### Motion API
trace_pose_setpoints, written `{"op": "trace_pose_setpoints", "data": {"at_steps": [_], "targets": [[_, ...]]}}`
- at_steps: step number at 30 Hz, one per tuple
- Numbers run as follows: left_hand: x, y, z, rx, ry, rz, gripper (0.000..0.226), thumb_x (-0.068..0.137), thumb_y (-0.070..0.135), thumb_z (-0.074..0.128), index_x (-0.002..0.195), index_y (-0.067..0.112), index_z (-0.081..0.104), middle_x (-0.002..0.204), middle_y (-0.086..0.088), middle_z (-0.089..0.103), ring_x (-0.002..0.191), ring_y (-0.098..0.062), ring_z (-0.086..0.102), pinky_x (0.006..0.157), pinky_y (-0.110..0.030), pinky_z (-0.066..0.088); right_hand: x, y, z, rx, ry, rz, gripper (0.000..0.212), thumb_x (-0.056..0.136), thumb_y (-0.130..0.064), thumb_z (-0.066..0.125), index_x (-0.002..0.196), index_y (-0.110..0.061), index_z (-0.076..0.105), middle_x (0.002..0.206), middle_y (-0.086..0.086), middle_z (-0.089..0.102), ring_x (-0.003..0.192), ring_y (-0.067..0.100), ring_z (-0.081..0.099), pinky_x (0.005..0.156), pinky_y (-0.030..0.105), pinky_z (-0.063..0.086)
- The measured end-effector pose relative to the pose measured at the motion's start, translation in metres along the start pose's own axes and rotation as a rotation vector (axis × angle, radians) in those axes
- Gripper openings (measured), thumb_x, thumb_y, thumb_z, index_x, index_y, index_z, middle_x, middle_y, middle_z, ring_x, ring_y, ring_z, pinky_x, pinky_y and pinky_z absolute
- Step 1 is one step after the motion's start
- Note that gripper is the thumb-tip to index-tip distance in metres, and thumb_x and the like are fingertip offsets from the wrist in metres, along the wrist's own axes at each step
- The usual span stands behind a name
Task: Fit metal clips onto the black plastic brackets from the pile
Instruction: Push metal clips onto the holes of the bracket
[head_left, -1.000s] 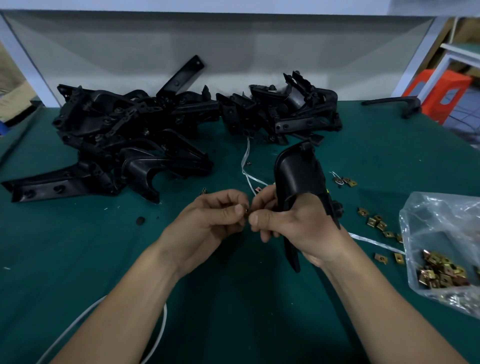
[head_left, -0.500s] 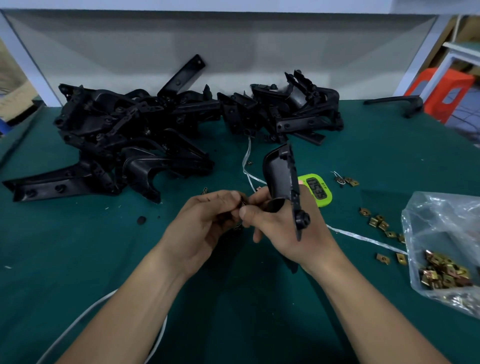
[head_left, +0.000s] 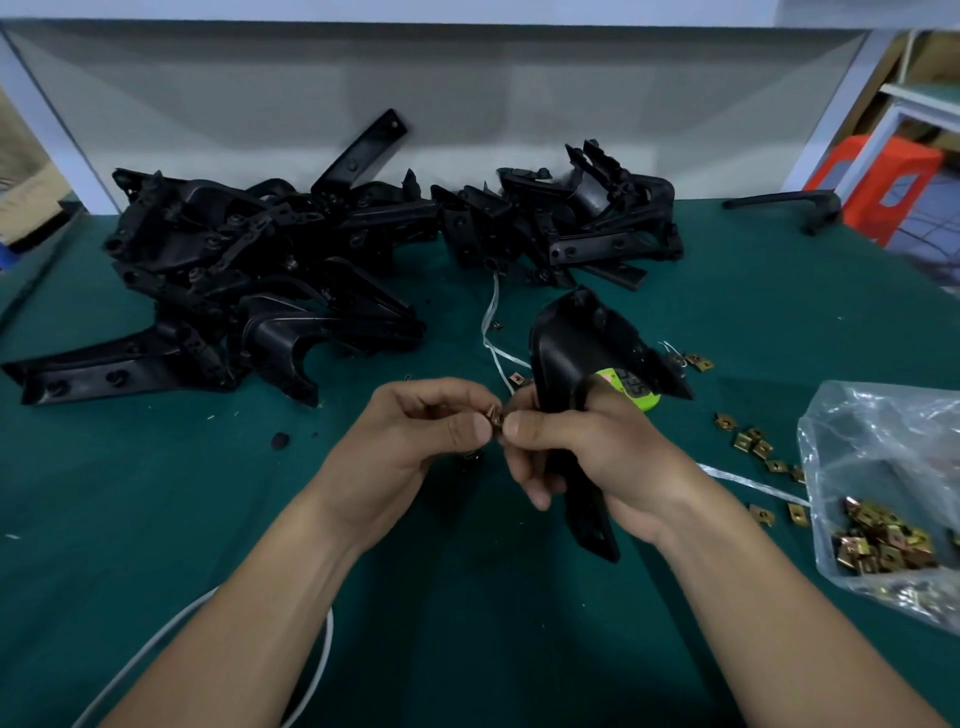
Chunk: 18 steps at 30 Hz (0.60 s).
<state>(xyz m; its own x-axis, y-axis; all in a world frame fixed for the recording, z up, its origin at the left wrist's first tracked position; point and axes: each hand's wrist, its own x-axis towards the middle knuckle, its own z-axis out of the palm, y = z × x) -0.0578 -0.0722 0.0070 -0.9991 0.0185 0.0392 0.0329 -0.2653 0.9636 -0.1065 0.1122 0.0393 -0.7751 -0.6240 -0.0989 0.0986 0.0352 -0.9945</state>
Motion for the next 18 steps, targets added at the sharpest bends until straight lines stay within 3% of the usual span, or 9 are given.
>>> {"op": "trace_pose_setpoints", "data": {"at_steps": [2,6,8,12,18], "targets": [[0.0,0.0,-0.001,0.011,-0.059,-0.014,0.033,0.079,0.011,0.076,0.099,-0.012,0.065,0.093,-0.037,0.06,0.1,-0.064,0.052,0.111,-0.069,0.032,-0.002,-0.001,-0.003,-0.003,-0.044,0.017,0.011,0.081,-0.019,0.067,0.07,-0.019,0.066,0.061,0.011,0.063,0.044,0.023,0.053,0.044,0.025,0.035],[0.0,0.002,0.002,-0.005,0.027,0.032,0.021,0.07,0.018,0.081,0.085,0.005,0.073,0.085,-0.016,0.064,0.088,-0.032,0.057,0.089,-0.04,0.046,0.001,0.002,0.0,-0.042,0.077,-0.082,0.012,0.087,-0.005,0.074,0.082,-0.014,0.068,0.069,0.006,0.071,0.053,0.018,0.064,0.047,0.021,0.041],[0.001,0.003,0.005,-0.011,0.071,0.071,0.015,0.068,0.019,0.081,0.076,0.011,0.072,0.077,-0.01,0.063,0.081,-0.027,0.055,0.079,-0.031,0.048,0.003,0.004,0.003,-0.033,0.113,-0.119,0.017,0.083,0.001,0.076,0.083,-0.016,0.071,0.072,0.004,0.072,0.058,0.018,0.067,0.049,0.021,0.045],[0.001,0.001,0.005,-0.005,0.063,0.073,0.017,0.069,0.017,0.08,0.077,0.005,0.07,0.08,-0.017,0.061,0.085,-0.035,0.053,0.084,-0.043,0.045,0.005,0.006,0.007,-0.028,0.122,-0.136,0.025,0.077,-0.004,0.081,0.075,-0.029,0.076,0.07,0.005,0.072,0.058,0.018,0.068,0.049,0.022,0.047],[0.0,0.003,0.009,0.075,0.085,0.075,0.014,0.069,0.023,0.078,0.074,0.011,0.072,0.076,-0.008,0.064,0.08,-0.024,0.057,0.075,-0.025,0.049,0.007,0.01,0.006,-0.109,0.228,-0.153,0.014,0.068,-0.02,0.079,0.071,-0.031,0.072,0.066,0.006,0.07,0.055,0.021,0.068,0.05,0.023,0.046]]}}
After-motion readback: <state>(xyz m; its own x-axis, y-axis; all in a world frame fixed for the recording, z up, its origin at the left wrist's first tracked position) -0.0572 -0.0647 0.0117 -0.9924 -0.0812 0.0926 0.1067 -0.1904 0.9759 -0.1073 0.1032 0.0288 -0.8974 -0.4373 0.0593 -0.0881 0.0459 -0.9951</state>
